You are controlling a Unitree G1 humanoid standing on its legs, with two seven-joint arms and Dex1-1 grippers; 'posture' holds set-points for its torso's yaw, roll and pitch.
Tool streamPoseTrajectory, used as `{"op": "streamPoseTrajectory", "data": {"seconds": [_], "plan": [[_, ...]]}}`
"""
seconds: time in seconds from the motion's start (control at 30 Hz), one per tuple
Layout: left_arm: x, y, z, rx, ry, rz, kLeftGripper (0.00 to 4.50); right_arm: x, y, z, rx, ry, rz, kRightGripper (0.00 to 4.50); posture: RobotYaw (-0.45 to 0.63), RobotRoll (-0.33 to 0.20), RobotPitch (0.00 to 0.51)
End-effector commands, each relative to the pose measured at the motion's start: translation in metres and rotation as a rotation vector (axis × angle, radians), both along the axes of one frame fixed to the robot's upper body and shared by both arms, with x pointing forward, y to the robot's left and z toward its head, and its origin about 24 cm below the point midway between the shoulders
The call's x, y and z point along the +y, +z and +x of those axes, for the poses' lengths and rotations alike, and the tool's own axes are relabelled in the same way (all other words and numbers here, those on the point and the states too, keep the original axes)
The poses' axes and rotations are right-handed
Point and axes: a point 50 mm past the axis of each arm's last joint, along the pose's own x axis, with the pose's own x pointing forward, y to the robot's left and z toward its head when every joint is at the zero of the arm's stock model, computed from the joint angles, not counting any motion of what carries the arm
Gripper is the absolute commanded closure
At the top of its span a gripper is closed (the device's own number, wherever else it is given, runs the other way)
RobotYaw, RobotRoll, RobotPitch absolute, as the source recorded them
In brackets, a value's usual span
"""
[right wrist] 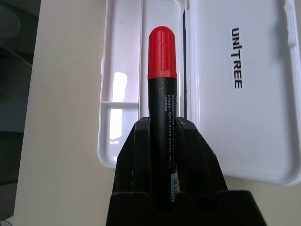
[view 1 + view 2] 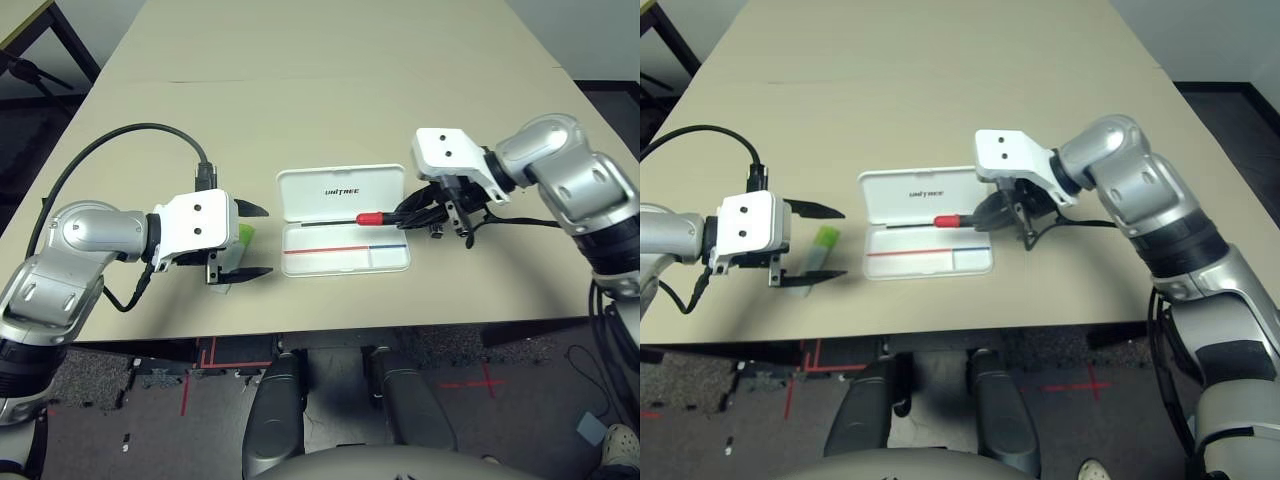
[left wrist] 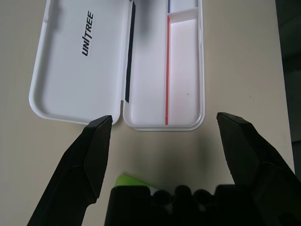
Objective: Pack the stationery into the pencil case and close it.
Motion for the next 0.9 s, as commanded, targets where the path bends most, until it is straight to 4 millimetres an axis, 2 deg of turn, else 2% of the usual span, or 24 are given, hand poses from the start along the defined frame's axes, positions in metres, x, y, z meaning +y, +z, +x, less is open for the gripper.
{"op": "streamPoseTrajectory", "data": {"seconds": [0.03, 0.3, 0.7, 0.9], "plan": [[0.000, 0.000, -0.004, 0.001, 0.006, 0.021, 0.00, 0.015, -0.006, 0.004, -0.024, 0.013, -0.017, 4.00, 0.09, 0.000, 0.173], [0.000, -0.001, -0.006, 0.001, 0.020, 0.023, 0.00, 0.036, -0.019, 0.003, -0.011, 0.038, -0.006, 4.00, 0.10, 0.000, 0.174], [0.001, -0.003, -0.007, 0.003, 0.034, 0.027, 0.00, 0.052, -0.042, 0.006, 0.006, 0.036, 0.001, 4.00, 0.11, 0.000, 0.177], [0.002, -0.004, -0.007, 0.006, 0.037, 0.028, 0.00, 0.055, -0.041, 0.006, -0.004, 0.049, 0.040, 1.76, 0.11, 0.000, 0.178]]}}
